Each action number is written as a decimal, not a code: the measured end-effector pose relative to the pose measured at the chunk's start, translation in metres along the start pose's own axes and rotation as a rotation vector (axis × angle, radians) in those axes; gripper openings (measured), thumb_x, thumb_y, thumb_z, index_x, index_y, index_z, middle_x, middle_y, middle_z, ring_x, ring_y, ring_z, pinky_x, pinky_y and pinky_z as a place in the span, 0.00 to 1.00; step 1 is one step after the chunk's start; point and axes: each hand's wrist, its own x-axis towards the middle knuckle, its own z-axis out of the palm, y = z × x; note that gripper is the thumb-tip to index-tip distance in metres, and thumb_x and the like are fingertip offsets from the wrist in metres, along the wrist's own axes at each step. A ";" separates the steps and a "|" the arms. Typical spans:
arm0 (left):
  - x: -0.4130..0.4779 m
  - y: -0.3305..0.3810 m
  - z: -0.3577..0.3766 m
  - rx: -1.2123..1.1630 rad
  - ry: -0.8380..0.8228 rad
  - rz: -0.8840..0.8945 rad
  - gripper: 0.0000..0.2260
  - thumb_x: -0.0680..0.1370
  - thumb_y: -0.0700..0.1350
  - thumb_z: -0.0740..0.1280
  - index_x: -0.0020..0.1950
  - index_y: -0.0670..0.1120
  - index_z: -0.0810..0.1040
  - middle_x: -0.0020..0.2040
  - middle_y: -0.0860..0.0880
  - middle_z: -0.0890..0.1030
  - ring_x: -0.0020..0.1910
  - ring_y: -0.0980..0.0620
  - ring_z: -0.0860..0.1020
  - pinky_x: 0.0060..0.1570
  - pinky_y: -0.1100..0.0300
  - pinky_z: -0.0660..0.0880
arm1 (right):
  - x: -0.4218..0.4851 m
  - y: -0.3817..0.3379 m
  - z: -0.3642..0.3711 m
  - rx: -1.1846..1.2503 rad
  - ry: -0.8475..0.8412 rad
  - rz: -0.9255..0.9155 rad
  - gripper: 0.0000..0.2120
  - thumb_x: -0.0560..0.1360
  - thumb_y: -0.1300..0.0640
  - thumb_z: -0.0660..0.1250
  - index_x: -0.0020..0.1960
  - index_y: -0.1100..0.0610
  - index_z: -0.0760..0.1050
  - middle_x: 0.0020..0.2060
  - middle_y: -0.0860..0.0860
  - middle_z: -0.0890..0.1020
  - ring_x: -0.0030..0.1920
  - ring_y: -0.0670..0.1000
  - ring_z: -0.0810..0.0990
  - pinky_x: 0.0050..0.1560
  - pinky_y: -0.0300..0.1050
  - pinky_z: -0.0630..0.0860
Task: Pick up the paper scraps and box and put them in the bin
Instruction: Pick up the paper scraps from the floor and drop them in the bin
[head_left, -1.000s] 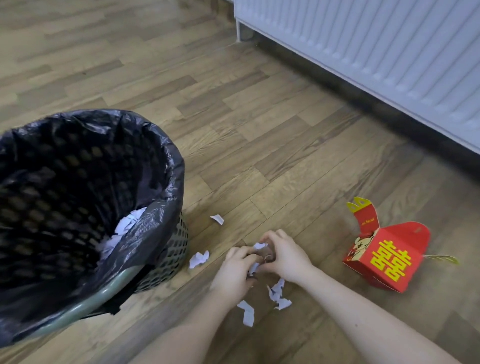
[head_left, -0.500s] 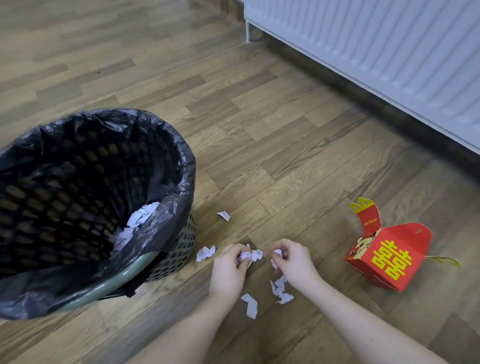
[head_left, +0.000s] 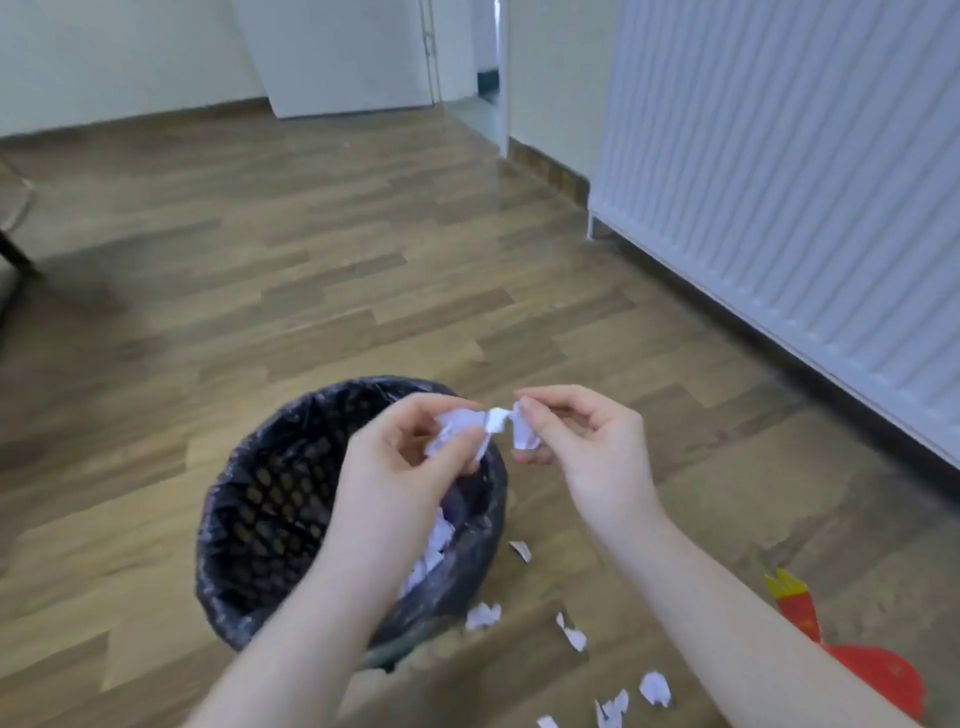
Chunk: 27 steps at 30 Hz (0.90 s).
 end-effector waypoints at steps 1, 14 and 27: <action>0.014 -0.003 -0.014 0.095 0.002 -0.008 0.04 0.72 0.38 0.70 0.41 0.47 0.82 0.31 0.53 0.81 0.33 0.56 0.78 0.39 0.65 0.76 | 0.006 -0.002 0.012 -0.009 -0.028 0.004 0.06 0.72 0.68 0.67 0.40 0.60 0.79 0.33 0.55 0.80 0.31 0.44 0.80 0.30 0.35 0.79; 0.039 -0.072 -0.069 0.788 -0.215 -0.202 0.06 0.73 0.49 0.68 0.47 0.52 0.82 0.45 0.55 0.82 0.49 0.53 0.79 0.50 0.57 0.77 | 0.007 0.051 0.057 -0.446 -0.206 0.166 0.08 0.76 0.57 0.63 0.48 0.55 0.81 0.45 0.50 0.83 0.47 0.47 0.80 0.38 0.41 0.81; -0.083 -0.140 0.062 1.121 -1.135 0.322 0.14 0.76 0.47 0.62 0.60 0.47 0.67 0.56 0.45 0.72 0.54 0.41 0.75 0.44 0.48 0.74 | -0.072 0.163 -0.164 -0.987 -0.043 0.575 0.15 0.68 0.61 0.72 0.53 0.65 0.77 0.48 0.60 0.82 0.45 0.51 0.82 0.42 0.34 0.74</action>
